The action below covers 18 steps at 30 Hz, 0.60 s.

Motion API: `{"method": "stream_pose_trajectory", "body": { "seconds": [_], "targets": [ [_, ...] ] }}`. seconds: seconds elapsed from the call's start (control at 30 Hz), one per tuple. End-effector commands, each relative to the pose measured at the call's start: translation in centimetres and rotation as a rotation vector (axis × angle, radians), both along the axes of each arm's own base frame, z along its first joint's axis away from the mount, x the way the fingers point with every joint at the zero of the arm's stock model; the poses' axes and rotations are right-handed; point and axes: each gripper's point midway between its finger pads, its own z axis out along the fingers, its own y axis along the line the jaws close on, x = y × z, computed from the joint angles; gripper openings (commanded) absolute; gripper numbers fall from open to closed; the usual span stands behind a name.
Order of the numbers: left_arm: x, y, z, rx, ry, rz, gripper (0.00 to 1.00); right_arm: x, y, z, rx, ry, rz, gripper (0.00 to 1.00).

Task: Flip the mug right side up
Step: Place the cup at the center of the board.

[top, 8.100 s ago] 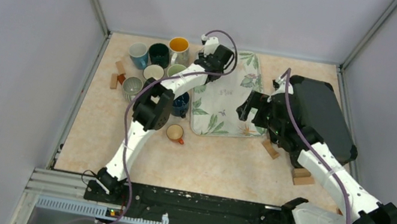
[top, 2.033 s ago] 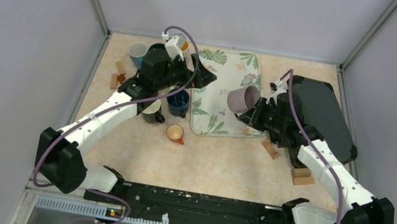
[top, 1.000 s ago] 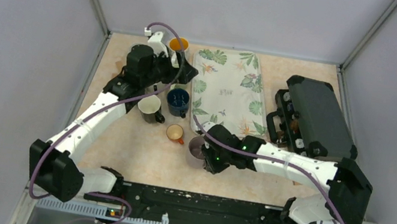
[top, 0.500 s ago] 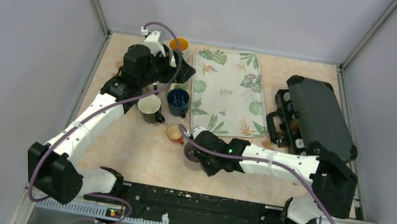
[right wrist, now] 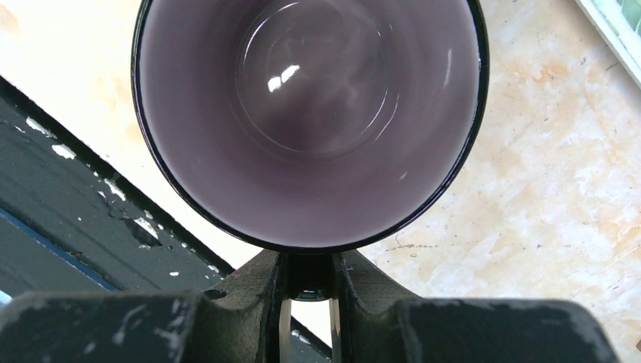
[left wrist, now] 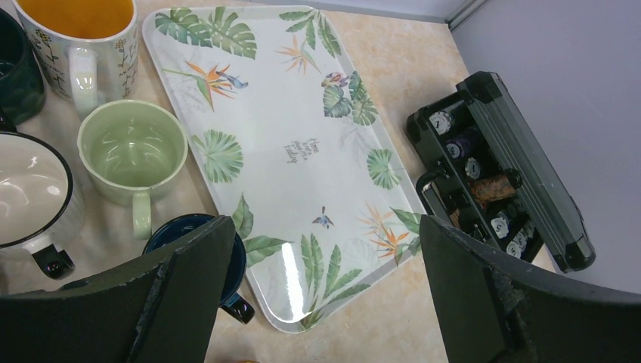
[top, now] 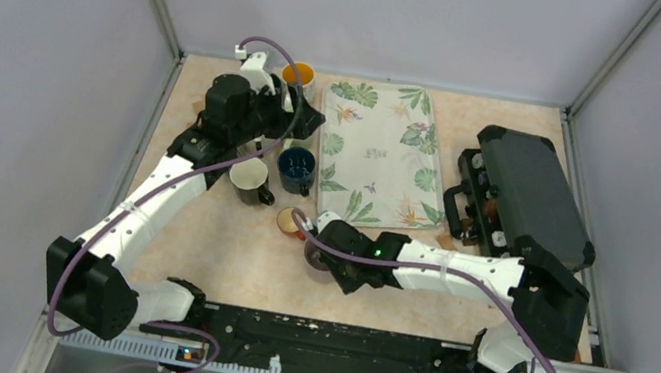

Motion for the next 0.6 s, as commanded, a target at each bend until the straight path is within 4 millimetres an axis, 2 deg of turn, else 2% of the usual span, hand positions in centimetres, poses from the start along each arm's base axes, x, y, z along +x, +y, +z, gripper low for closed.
{"method": "stream_pose_trajectory", "body": {
  "seconds": [0.0, 0.13, 0.37, 0.47, 0.57],
  "targets": [
    [-0.2, 0.1, 1.2, -0.006, -0.05, -0.008, 0.99, 1.1, 2.9, 2.8, 0.099, -0.072, 0.012, 0.17],
    [-0.2, 0.1, 1.2, -0.007, -0.048, -0.012, 0.98, 1.0, 2.9, 2.7, 0.098, -0.072, 0.014, 0.24],
    [-0.2, 0.0, 1.1, -0.008, -0.047, -0.018, 0.98, 0.8, 2.7, 3.0, 0.107, -0.071, 0.015, 0.43],
    [-0.3, 0.0, 1.3, -0.008, -0.05, -0.018, 0.98, 0.9, 2.6, 4.1, 0.126, -0.082, 0.013, 0.51],
    [-0.3, 0.0, 1.4, -0.005, -0.053, -0.02, 0.99, 1.1, 2.2, 5.8, 0.148, -0.112, 0.011, 0.65]
  ]
}}
